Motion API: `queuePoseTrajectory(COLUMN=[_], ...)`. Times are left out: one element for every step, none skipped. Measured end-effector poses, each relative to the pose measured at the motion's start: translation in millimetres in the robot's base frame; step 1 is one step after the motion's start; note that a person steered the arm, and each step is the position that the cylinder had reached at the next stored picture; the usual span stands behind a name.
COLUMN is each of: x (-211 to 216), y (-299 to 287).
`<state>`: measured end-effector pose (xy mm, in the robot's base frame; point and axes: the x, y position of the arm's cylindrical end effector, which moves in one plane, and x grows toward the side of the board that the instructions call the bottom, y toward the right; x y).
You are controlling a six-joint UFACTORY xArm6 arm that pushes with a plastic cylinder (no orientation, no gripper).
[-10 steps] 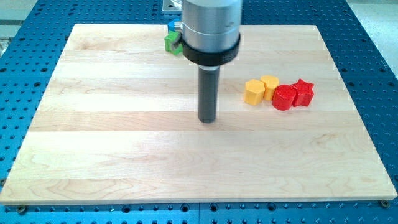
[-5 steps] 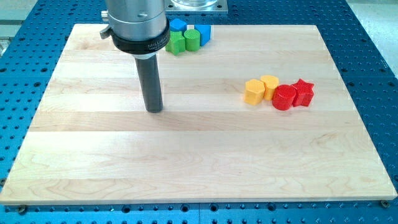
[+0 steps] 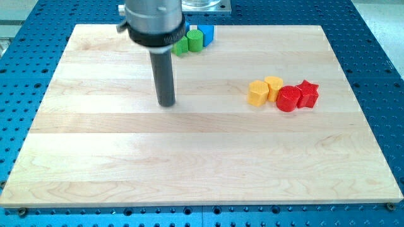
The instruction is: Move the blue cube to the left of the green star
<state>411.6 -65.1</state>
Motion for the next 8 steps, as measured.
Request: queuePoseTrajectory(x=[-68, -138, -208, -218, -209, -202, -177, -177], y=[62, 110, 145, 124, 50, 11, -6, -9])
